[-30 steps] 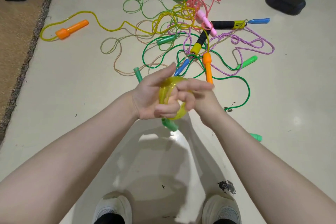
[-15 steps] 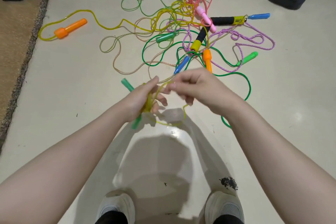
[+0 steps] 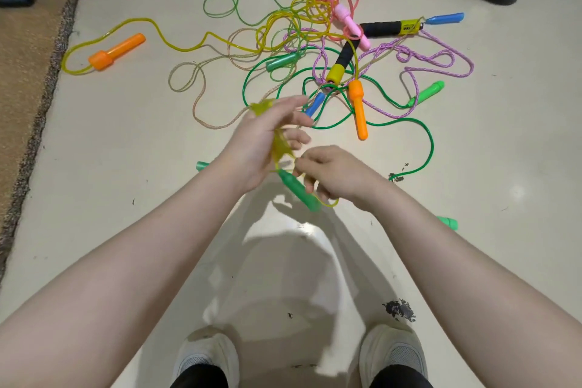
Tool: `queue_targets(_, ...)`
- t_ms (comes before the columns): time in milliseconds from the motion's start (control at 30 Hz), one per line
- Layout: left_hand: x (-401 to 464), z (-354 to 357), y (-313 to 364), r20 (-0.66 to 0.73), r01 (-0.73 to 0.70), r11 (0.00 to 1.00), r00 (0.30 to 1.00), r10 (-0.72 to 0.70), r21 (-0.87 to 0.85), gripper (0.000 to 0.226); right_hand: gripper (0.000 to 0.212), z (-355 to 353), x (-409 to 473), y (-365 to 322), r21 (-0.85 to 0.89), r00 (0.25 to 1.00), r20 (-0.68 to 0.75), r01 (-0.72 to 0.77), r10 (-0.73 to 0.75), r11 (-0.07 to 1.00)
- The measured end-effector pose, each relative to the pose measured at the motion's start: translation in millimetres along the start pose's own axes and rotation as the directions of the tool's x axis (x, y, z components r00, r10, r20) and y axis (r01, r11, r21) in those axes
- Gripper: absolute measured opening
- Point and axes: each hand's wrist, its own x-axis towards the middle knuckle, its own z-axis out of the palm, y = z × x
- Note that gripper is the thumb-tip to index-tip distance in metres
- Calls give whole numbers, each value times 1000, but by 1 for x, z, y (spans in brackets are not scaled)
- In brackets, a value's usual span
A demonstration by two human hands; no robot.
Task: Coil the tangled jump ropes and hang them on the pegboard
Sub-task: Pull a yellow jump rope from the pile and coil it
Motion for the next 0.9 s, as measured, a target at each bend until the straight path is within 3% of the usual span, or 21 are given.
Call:
queue_targets(33, 5, -6, -2, -128, -46, 999, 990, 50, 28, 16, 11, 0, -2, -1, -41, 989, 141, -40, 45, 998)
queue_targets(100, 14, -20, -6, -292, -70, 984, 949, 116, 164, 11, 32, -2, -8, -4, -145, 912, 376, -115, 162, 983)
queue_targets(167, 16, -32, -12, -305, -32, 929, 940, 153, 368, 13, 41, -10, -17, -14, -167, 832, 521, -121, 191, 979)
queue_targets(233, 10, -36, -16, -205, 12, 867, 973, 104, 499, 13, 28, -21, -23, -26, -4, 804, 591, -78, 65, 997)
queue_targets(300, 1, -33, -16, -75, 68, 832, 997, -32, 550, 24, 14, -31, -22, -34, 206, 863, 490, 20, -121, 978)
queue_targets(367, -6, -28, -13, 100, 136, 837, 970, -220, 530, 49, 9, -36, -13, -34, 278, 948, 230, 152, -219, 948)
queue_targets(467, -9, -19, -7, 364, 292, 864, 816, -448, 410, 81, 18, -34, -1, -25, 438, 976, -76, 216, -204, 873)
queue_targets(567, -9, -11, -5, 584, 391, 876, 655, -480, 281, 87, 22, -29, 4, -11, 542, 977, -174, 200, -124, 817)
queue_targets(667, -7, -8, -6, 730, 418, 900, 576, -369, 126, 88, 20, -17, 9, 11, 407, 984, -174, 111, -43, 907)
queue_targets(700, -7, -7, -5, 742, 404, 913, 594, -309, 57, 80, 20, -11, 8, 17, 366, 991, -130, 65, -19, 928)
queue_targets(733, -7, -5, -5, 711, 366, 930, 657, -250, -11, 67, 19, -6, 8, 23, 342, 998, -67, 10, 14, 940)
queue_targets(800, -4, -3, -6, 474, 221, 973, 865, -164, -68, 42, 23, 1, 3, 29, 298, 995, 65, -95, 79, 950)
queue_targets(833, -2, -4, -7, 325, 158, 985, 937, -128, -67, 36, 23, 3, 0, 29, 254, 988, 126, -125, 95, 959)
queue_targets(900, 4, -12, -10, 103, 94, 990, 991, -82, -108, 32, 24, 2, -6, 26, 84, 963, 241, -148, 124, 985)
